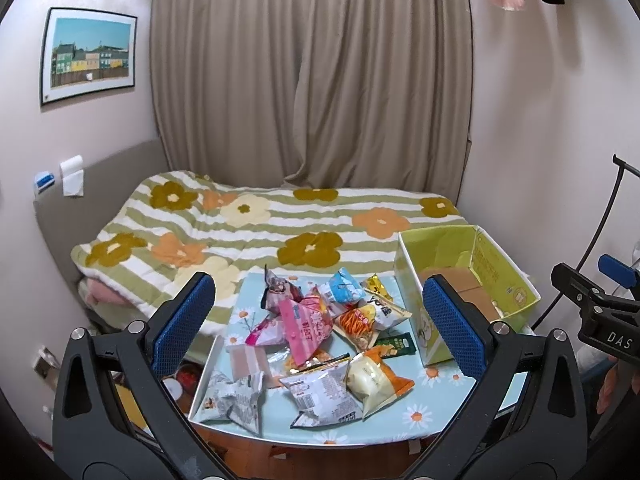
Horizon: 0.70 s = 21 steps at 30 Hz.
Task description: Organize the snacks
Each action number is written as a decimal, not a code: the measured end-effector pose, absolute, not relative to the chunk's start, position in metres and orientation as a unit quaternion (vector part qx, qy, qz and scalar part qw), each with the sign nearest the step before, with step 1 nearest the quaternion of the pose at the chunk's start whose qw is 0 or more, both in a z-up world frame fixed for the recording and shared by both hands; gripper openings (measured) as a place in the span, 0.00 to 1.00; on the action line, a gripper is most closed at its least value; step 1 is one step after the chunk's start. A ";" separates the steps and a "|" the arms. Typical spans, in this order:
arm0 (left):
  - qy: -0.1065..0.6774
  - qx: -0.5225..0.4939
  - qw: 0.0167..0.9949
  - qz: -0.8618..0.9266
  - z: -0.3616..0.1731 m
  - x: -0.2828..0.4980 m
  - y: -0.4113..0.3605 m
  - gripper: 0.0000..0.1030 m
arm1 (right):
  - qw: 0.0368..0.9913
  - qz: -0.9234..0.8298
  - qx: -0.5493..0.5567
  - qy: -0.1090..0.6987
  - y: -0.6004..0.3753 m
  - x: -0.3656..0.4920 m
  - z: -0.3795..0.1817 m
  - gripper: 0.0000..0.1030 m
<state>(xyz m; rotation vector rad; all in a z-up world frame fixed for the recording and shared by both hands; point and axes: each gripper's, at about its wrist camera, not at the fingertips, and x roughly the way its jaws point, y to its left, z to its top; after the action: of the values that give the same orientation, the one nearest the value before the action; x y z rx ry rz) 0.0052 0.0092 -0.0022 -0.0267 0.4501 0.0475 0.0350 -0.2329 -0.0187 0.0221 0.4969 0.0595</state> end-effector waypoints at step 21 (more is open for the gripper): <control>0.236 -0.022 0.971 0.022 -0.009 0.005 0.017 1.00 | 0.967 0.032 0.011 0.252 -0.229 0.033 -0.022 1.00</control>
<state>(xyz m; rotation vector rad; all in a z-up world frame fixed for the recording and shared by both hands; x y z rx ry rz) 0.0052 0.0167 -0.0087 -0.0440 0.4760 0.0443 0.0330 -0.2287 -0.0219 0.0217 0.5093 0.0642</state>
